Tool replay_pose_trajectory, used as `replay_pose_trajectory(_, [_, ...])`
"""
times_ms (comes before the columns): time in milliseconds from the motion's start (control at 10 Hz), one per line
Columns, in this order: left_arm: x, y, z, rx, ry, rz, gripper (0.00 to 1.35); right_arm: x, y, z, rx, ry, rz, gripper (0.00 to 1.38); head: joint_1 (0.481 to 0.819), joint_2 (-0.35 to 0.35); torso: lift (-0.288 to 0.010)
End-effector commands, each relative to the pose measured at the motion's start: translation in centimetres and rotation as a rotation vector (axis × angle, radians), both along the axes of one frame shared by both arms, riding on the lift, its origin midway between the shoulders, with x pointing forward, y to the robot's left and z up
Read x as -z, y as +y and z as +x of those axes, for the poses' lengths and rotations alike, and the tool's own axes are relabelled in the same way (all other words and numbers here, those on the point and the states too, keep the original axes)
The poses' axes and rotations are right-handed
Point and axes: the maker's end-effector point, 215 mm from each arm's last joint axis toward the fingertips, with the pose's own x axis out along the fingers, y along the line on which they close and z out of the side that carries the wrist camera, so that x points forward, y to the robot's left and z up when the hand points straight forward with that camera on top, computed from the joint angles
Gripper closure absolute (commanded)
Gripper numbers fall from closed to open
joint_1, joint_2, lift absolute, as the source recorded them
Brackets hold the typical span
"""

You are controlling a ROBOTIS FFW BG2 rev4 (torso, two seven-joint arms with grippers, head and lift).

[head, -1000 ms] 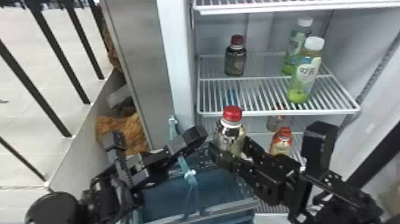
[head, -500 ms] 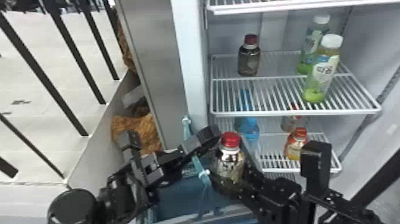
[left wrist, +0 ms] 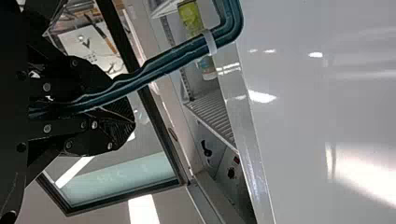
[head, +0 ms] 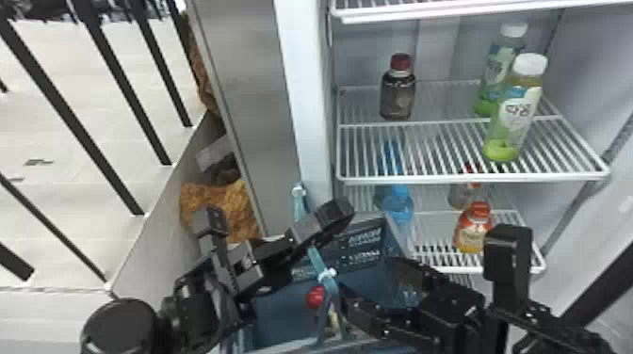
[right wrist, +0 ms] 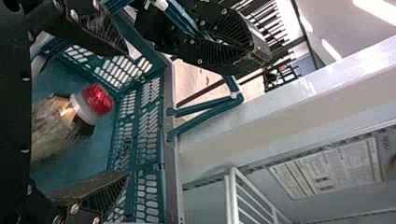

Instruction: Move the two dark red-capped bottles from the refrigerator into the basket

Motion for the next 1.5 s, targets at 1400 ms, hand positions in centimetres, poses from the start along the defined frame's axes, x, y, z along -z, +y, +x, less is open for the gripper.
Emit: replay_pose_trajectory(1400, [0.0,0.1,-0.2,0.001,0.005,-0.007,1.2,-10.2,-10.3,15.9,0.399,-0.436,0.002,0.11,0.695,-0.024,-0.034])
